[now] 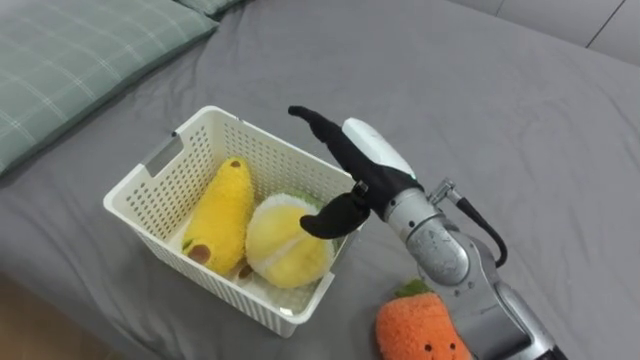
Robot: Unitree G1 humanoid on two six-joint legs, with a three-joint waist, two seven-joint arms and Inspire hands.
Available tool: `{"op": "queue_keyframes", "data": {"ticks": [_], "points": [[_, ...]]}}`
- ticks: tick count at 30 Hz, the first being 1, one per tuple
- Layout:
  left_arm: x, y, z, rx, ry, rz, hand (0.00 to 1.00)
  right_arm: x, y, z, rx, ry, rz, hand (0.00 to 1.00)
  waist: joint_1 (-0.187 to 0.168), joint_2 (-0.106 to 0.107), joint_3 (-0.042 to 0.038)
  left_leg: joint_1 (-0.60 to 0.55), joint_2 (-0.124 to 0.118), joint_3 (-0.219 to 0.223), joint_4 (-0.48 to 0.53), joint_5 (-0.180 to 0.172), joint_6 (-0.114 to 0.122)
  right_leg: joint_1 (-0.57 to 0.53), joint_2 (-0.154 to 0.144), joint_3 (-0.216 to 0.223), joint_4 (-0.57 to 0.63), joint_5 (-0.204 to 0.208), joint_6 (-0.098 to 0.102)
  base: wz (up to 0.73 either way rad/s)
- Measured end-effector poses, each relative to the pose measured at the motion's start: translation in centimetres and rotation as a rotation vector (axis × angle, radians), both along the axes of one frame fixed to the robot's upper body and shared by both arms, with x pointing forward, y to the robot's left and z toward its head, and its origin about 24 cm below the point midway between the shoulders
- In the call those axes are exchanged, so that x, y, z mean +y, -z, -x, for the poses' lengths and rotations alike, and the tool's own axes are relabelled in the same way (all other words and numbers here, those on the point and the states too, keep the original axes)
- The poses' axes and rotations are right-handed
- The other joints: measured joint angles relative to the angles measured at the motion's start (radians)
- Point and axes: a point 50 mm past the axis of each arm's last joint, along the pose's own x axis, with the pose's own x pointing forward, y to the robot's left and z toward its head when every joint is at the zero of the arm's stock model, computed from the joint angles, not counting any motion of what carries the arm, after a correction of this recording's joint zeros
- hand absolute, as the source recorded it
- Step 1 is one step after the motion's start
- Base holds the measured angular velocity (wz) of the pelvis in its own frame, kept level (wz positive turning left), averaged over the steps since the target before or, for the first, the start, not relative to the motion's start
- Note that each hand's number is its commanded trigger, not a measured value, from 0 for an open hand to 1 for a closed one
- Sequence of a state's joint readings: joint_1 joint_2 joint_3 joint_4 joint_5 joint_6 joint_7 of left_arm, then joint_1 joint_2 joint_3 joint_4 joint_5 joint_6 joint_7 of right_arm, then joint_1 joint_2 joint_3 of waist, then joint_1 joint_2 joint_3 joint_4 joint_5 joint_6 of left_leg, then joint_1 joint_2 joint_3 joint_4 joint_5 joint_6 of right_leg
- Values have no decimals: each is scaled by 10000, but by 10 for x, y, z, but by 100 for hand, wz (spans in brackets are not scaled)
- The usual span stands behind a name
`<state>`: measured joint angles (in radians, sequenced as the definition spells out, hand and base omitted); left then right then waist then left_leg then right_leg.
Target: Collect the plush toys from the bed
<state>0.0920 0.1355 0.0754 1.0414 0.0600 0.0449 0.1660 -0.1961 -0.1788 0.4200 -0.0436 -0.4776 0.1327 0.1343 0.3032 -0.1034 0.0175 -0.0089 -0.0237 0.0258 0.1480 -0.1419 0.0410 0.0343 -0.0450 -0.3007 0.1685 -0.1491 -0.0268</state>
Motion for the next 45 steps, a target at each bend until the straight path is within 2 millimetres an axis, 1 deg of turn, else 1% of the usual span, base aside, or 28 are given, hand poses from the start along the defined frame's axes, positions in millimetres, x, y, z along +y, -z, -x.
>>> {"op": "queue_keyframes", "data": {"ticks": [8, 12, 13, 15, 16, 18, 19, 24, 25, 26, 27, 29, 32, 34, 35, 36, 39, 41, 43, 45], "points": [[2, 0, 3, 60, -66, -52, 0, -8, 0, -2, -71, 185, 208, 0, -7, 1, -36, 47, 1, 10, 38, 3, 1, 16, 13, 14, -1, 0, 0, 0], [5, 0, 7, 130, -251, -101, 0, -14, 2, -1, -2, 408, 135, 0, -137, 2, -47, 116, 2, 23, 37, 3, 1, 49, -13, 48, 0, 1, 0, 0], [5, 0, 8, 151, -324, -92, 0, -17, 3, 0, 39, 532, 68, 0, -180, 42, -28, 159, 1, 25, 26, 3, 1, 101, -15, 51, -1, 1, 2, 0], [6, 1, 9, 206, -398, -93, 0, -20, 5, 1, 44, 714, 46, 0, -265, 94, -17, 200, -1, 36, 2, 0, 3, 168, -13, 81, -2, 0, 8, -2], [7, 1, 10, 235, -453, -81, 0, -23, 5, 1, 2, 850, 17, 0, -301, 96, -41, 205, -1, 53, -40, -4, 8, 168, -10, 125, 0, -3, 12, -6], [7, 1, 11, 229, -562, -52, 0, -28, 5, 0, -84, 1104, -16, 0, -453, 146, -28, 207, -1, 76, -34, -4, 8, 167, -1, 179, 0, -3, 12, -5], [7, 1, 12, 255, -572, -52, 0, -32, 6, 1, -127, 1348, -67, 0, -496, 140, -58, 213, -1, 89, -30, -4, 9, 167, 9, 224, 2, -1, 15, -5], [7, 2, 14, 296, -596, -75, 0, -44, 11, 5, -197, 2100, -444, 0, -599, 158, -72, 223, 6, 143, -14, -4, 8, 151, 11, 252, 4, 0, 16, -3], [7, 2, 14, 302, -603, -92, 0, -47, 12, 6, -203, 2238, -511, 0, -624, 119, -100, 221, 6, 144, -3, -4, 8, 145, 10, 252, 4, 0, 16, 0], [7, 2, 14, 309, -607, -98, 0, -47, 12, 6, -203, 2286, -546, 0, -641, 131, -93, 221, 6, 147, 10, -4, 8, 145, 10, 253, 3, 0, 16, 0], [7, 2, 15, 312, -605, -114, 0, -48, 14, 6, -173, 2391, -639, 0, -729, 111, -110, 220, 6, 149, 38, -3, 8, 150, 9, 247, 2, 0, 16, 0], [8, 2, 16, 335, -581, -159, 0, -49, 16, 7, -30, 2478, -825, 0, -802, 101, -119, 243, 9, 193, 42, -3, 8, 151, 30, 267, 0, 1, 17, -2], [8, 1, 17, 317, -607, -174, 0, -55, 23, 12, 314, 2728, -1109, 0, -822, 105, -129, 383, 22, 285, 14, -6, 10, 203, 14, 343, 6, 8, 24, -8], [10, 1, 20, 332, -765, -210, 0, -62, 30, 16, 555, 2987, -1133, 0, -963, 106, -135, 405, 21, 305, 9, -8, 14, 231, 8, 377, 18, 15, 33, -5], [11, 1, 21, 351, -815, -233, 0, -64, 31, 17, 603, 3071, -1146, 0, -1020, 111, -132, 403, 21, 312, 4, -13, 21, 232, 7, 384, 23, 16, 34, -4], [12, 1, 24, 387, -932, -298, 0, -68, 34, 18, 669, 3259, -1140, 0, -1087, 162, -106, 396, 21, 319, -1, -21, 32, 232, 7, 408, 27, 20, 40, -6], [15, 1, 29, 438, -1276, -371, 0, -82, 39, 20, 846, 3848, -1093, 0, -1234, 202, -126, 399, 35, 435, -34, -45, 61, 223, 12, 513, 34, 34, 58, -8], [16, 1, 31, 442, -1451, -341, 0, -92, 44, 21, 960, 4305, -1037, 0, -1338, 274, -167, 401, 35, 491, -16, -58, 82, 216, 5, 541, 30, 53, 77, -7], [15, 2, 31, 443, -1485, -311, 0, -96, 49, 22, 1129, 4519, -965, 0, -1377, 320, -196, 419, 34, 534, -13, -65, 94, 216, -1, 556, 30, 61, 86, -6], [15, 2, 30, 421, -1483, -307, 0, -99, 55, 26, 1324, 4678, -916, 0, -1409, 346, -190, 425, 31, 541, -15, -69, 100, 215, -2, 559, 31, 63, 89, -2]]}}
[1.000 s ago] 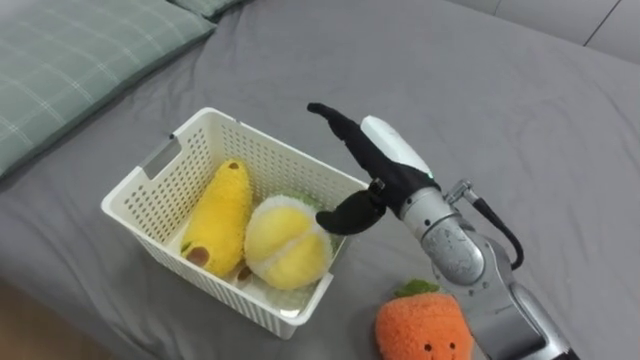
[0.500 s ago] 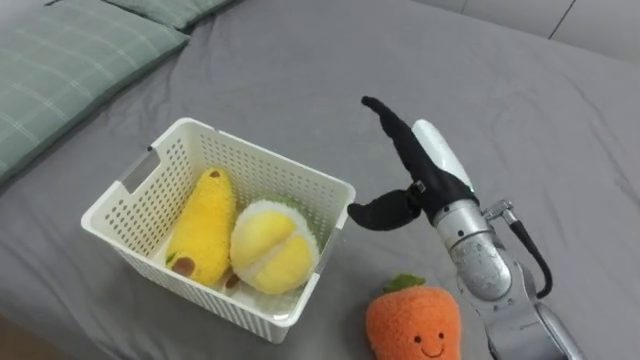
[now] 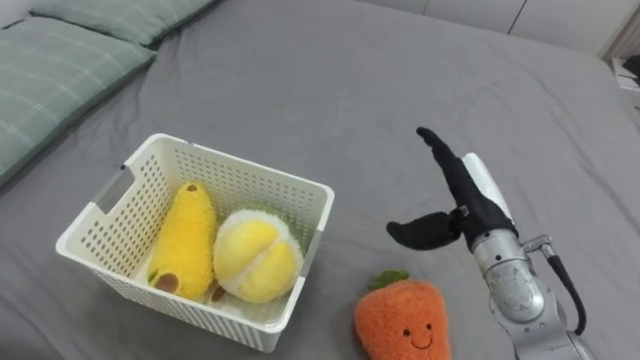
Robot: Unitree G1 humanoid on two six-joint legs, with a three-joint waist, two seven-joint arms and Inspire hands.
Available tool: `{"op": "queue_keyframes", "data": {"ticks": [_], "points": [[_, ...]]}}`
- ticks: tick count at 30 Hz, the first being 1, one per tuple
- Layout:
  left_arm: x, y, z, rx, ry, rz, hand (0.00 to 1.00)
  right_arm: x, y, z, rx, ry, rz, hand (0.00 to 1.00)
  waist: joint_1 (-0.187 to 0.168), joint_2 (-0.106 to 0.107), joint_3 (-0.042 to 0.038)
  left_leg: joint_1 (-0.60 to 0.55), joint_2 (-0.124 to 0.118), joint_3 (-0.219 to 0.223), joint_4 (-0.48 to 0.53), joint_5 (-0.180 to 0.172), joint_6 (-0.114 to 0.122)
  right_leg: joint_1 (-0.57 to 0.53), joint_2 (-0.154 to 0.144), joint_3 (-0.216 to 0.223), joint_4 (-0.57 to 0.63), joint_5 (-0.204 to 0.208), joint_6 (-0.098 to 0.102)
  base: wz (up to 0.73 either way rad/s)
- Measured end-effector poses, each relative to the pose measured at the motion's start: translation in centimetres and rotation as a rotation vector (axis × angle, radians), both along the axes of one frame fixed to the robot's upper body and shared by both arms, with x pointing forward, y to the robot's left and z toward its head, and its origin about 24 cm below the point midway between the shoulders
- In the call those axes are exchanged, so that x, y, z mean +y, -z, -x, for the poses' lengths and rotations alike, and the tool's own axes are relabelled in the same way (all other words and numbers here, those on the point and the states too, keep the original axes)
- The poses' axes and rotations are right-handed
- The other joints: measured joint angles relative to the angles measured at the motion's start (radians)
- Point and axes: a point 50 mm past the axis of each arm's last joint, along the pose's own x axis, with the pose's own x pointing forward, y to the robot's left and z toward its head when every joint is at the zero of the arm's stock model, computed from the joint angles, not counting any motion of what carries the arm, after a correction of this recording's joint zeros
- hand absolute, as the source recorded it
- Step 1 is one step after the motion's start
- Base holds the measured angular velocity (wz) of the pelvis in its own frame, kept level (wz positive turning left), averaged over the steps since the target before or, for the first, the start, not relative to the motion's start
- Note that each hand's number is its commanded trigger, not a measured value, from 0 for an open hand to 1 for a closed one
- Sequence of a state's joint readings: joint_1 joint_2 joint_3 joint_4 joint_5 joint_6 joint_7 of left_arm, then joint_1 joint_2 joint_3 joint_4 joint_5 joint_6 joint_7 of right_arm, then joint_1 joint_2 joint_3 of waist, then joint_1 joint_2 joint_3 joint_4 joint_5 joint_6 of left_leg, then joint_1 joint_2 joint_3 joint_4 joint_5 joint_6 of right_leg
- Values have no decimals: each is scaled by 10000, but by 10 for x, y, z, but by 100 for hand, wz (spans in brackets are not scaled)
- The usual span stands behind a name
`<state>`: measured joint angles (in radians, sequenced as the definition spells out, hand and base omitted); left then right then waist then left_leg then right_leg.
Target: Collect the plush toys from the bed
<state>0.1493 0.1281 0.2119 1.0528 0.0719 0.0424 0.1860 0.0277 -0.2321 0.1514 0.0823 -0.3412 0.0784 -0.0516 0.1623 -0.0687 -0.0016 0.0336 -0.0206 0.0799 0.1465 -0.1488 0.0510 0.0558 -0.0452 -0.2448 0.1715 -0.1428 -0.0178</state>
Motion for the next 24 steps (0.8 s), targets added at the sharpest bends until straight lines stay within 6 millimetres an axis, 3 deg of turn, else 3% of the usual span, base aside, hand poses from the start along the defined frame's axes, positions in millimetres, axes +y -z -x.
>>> {"op": "queue_keyframes", "data": {"ticks": [9, 20, 24], "points": [[0, 0, 1, 29, -24, -14, 0, -6, 17, 8, 687, 413, -234, 0, -198, 55, 32, -47, -1, 30, -22, -8, 8, -43, 1, 5, -29, -6, 8, 0], [-4, 1, 0, 61, 191, 45, 0, -2, 42, 26, 1929, 355, -345, 0, -205, -60, -15, -17, -47, 25, -24, -22, 32, -46, -40, -8, -71, -45, 65, 0], [-6, 1, -3, 23, 323, -15, 0, 0, 62, 35, 2842, 224, 90, 0, -210, -67, 2, 38, -57, -11, -38, -29, 42, -30, -44, -8, -51, -46, 67, 0]]}}
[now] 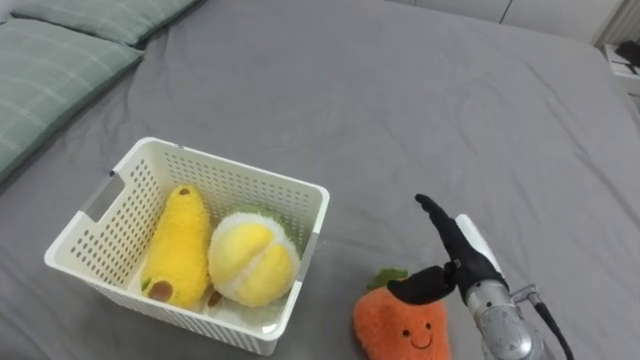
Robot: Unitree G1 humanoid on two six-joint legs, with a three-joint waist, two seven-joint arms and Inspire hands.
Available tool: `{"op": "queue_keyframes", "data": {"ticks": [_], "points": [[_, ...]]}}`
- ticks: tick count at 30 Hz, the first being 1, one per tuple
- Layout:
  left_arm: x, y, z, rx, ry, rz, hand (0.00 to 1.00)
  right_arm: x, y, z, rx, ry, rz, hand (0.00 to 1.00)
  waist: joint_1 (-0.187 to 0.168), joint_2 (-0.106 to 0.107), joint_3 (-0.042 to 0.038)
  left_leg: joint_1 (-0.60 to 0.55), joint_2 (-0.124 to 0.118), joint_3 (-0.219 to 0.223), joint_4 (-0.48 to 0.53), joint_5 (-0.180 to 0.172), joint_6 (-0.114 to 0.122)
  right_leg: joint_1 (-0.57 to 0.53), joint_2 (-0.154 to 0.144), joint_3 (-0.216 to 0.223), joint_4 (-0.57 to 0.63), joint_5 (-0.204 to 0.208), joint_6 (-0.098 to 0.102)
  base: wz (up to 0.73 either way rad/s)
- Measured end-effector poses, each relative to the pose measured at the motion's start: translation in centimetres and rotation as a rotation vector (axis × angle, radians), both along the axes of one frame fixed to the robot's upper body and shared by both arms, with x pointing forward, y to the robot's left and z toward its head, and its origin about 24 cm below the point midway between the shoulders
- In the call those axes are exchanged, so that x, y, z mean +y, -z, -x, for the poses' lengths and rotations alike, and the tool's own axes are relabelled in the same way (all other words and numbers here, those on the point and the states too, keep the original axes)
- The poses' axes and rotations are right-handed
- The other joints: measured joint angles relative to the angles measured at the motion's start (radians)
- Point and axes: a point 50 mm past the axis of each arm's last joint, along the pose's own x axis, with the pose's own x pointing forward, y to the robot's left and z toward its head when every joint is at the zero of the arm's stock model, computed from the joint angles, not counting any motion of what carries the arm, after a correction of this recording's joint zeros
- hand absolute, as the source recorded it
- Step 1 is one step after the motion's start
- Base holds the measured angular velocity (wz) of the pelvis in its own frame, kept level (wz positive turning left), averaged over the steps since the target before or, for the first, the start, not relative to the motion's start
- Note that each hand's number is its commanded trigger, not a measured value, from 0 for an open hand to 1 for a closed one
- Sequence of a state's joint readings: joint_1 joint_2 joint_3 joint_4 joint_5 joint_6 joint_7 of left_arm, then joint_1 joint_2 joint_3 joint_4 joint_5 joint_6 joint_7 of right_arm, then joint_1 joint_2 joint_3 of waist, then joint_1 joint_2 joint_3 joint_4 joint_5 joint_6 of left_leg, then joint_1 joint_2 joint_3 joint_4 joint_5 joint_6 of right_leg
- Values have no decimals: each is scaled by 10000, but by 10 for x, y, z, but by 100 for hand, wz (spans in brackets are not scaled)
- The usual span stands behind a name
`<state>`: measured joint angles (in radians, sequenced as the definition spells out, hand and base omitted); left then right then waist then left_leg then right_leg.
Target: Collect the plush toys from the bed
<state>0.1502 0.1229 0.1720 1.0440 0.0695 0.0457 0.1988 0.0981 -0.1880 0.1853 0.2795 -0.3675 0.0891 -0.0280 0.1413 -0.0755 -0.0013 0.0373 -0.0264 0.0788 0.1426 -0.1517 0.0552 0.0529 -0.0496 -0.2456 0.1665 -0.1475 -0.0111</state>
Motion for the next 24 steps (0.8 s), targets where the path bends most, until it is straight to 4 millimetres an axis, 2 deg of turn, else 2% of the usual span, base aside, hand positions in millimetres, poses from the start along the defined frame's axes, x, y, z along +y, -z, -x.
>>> {"op": "queue_keyframes", "data": {"ticks": [7, 15, 16, 17, 18, 19, 24], "points": [[-1, -1, -1, -17, 218, -257, 0, -2, 32, 19, 1732, -138, 207, 0, 4, 53, 47, -90, -22, -13, 96, -34, 36, 9, 4, -10, 3, -2, 22, 0], [-2, 0, 0, 20, 309, -235, 0, -8, 51, 33, 2837, -398, 860, 0, 67, 63, 55, -98, -31, -7, 78, -61, 55, -6, 11, -34, 2, -15, 49, 0], [-2, -1, 0, -47, 314, -254, 0, -8, 53, 33, 2934, -504, 962, 25, 61, 48, 54, -92, -31, -8, 82, -62, 53, -6, 5, -26, -10, -16, 49, 0], [-2, -2, 0, -102, 312, -259, 0, -8, 55, 33, 3009, -517, 988, 68, 60, 35, 53, -87, -31, -8, 81, -63, 52, -4, 5, -23, -15, -16, 50, 0], [-1, -2, -1, -131, 310, -261, 0, -7, 58, 33, 3195, -544, 1017, 89, 65, 12, 52, -85, -31, -15, 81, -64, 51, 2, 10, -19, -17, -17, 51, 0], [-1, -2, -1, -133, 310, -260, 0, -7, 61, 33, 3305, -576, 1044, 100, 65, -7, 54, -88, -32, -23, 81, -64, 51, 10, 16, -20, -25, -17, 51, 0], [-1, -1, 4, -29, 291, -263, 0, -12, 67, 34, 3419, -266, 1222, 100, 43, -107, 29, -35, -39, -108, 79, -92, 50, 150, 49, -43, -159, 2, 68, 4]]}}
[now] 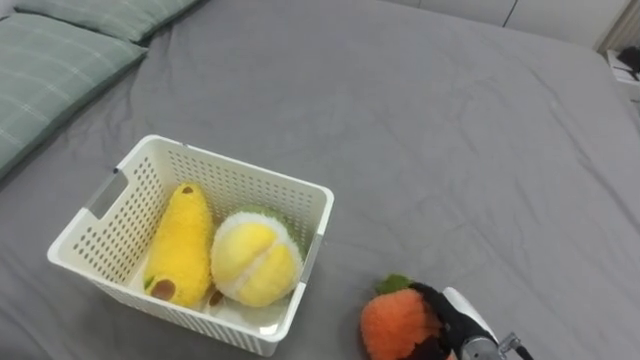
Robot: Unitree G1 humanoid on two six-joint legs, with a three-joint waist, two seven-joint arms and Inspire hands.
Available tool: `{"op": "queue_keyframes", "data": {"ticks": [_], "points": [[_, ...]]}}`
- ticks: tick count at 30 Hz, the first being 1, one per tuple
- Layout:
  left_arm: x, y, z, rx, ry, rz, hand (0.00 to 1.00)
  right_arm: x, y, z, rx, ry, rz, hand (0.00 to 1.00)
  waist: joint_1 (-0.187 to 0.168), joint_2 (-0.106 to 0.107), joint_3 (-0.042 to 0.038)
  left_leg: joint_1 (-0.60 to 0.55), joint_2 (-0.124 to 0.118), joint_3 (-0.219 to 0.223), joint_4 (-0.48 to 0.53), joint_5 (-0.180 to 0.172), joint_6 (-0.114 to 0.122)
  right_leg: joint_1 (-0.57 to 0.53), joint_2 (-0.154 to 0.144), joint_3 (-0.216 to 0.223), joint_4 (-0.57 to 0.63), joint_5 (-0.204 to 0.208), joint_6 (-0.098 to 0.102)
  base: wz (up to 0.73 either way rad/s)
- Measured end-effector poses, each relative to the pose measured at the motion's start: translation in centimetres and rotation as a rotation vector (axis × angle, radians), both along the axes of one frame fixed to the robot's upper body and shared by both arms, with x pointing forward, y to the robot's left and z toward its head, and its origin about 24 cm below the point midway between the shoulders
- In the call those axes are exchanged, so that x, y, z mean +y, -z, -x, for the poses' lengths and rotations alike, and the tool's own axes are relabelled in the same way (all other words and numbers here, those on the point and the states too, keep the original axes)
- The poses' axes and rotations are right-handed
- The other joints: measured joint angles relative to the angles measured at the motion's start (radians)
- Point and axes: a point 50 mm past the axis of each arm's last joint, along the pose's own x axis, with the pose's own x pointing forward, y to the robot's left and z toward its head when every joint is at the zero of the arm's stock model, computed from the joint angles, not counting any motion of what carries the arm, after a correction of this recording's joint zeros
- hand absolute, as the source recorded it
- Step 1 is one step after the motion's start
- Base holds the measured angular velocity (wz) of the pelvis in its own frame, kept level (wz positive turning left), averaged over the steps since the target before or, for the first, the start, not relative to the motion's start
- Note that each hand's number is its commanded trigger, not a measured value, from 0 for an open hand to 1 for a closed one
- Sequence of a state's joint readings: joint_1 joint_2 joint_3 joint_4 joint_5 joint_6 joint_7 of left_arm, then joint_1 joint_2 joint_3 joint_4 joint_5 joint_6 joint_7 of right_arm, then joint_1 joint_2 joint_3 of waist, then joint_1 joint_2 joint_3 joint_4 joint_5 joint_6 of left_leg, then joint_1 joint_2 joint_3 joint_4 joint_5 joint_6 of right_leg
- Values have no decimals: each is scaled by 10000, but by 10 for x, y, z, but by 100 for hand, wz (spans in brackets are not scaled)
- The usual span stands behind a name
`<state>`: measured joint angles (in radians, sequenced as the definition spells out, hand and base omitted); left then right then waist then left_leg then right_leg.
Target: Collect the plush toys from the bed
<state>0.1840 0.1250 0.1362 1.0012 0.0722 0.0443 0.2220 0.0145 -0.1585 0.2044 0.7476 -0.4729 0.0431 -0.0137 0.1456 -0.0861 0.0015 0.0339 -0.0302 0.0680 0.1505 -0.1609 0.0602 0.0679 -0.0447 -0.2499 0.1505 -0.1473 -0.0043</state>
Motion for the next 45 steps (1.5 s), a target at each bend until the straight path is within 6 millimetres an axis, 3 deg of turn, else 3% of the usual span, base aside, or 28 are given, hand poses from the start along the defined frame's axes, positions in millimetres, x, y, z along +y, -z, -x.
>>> {"op": "queue_keyframes", "data": {"ticks": [8, 31, 38, 45], "points": [[-1, 1, 4, 84, 19, 174, 0, -5, 3, 1, 147, 293, 159, 100, -1, 28, 10, 123, 13, -2, -14, -57, -7, 129, 23, 23, 0, 1, 0, 0], [-6, 3, 10, 201, -72, 406, 0, 9, 9, 8, 736, 3, -592, 100, -1, 216, 33, 197, -7, -127, 109, -114, 5, 302, 16, -35, 7, -2, 8, 1], [-11, 4, 9, 186, -19, 723, 0, 15, -10, -12, -193, -331, -850, 100, -37, 219, 34, 174, -6, -127, 161, -126, 6, 308, 16, -34, 6, -2, 8, 0], [-10, 4, 10, 202, -45, 721, 0, 29, -54, -42, -2502, -811, -1216, 100, -41, 141, -8, 175, -8, -101, 154, -124, 7, 295, 11, -23, 6, -8, 17, 0]]}}
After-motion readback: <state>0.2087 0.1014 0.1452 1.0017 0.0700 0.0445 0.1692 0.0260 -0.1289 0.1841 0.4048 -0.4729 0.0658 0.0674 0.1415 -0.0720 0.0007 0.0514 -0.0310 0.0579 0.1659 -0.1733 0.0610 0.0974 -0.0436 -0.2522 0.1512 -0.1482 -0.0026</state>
